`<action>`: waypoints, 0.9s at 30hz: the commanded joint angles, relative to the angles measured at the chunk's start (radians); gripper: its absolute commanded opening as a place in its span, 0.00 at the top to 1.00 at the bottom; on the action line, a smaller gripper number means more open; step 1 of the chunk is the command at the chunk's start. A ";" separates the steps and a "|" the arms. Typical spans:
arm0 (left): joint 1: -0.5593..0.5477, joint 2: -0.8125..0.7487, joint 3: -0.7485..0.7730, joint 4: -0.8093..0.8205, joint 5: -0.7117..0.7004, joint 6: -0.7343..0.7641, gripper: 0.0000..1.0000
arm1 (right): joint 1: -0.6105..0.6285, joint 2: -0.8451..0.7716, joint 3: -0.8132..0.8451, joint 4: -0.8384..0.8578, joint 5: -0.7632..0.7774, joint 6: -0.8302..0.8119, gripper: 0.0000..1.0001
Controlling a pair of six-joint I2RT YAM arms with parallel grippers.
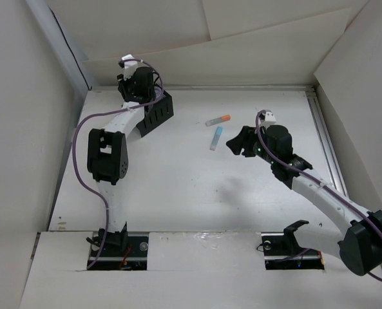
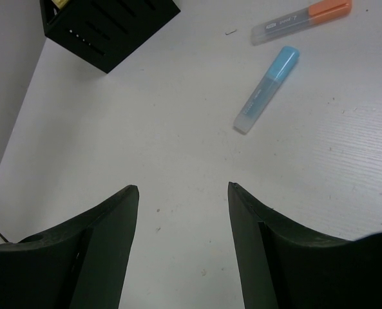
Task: Sort the stationery into containers
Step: Place the stationery in the storage box.
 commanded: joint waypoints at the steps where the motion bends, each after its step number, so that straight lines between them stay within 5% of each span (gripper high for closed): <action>1: 0.003 -0.001 0.009 0.049 -0.037 0.019 0.89 | 0.002 -0.010 -0.005 0.055 -0.014 -0.001 0.36; 9: -0.006 -0.076 -0.040 0.049 -0.016 0.000 0.70 | 0.002 -0.010 -0.005 0.055 -0.014 -0.001 0.36; 19: -0.040 -0.188 -0.103 0.068 -0.016 -0.010 0.63 | 0.002 -0.010 -0.005 0.055 -0.014 -0.001 0.36; 21: -0.068 -0.237 -0.113 0.068 0.012 -0.030 0.63 | 0.002 -0.010 -0.005 0.055 -0.014 -0.001 0.42; 25: -0.144 -0.331 -0.161 0.079 0.113 -0.057 0.68 | 0.002 -0.032 -0.015 0.055 0.028 0.008 0.89; 27: -0.213 -0.365 -0.172 0.065 0.214 -0.085 0.71 | 0.002 -0.049 -0.024 0.055 0.067 0.008 0.97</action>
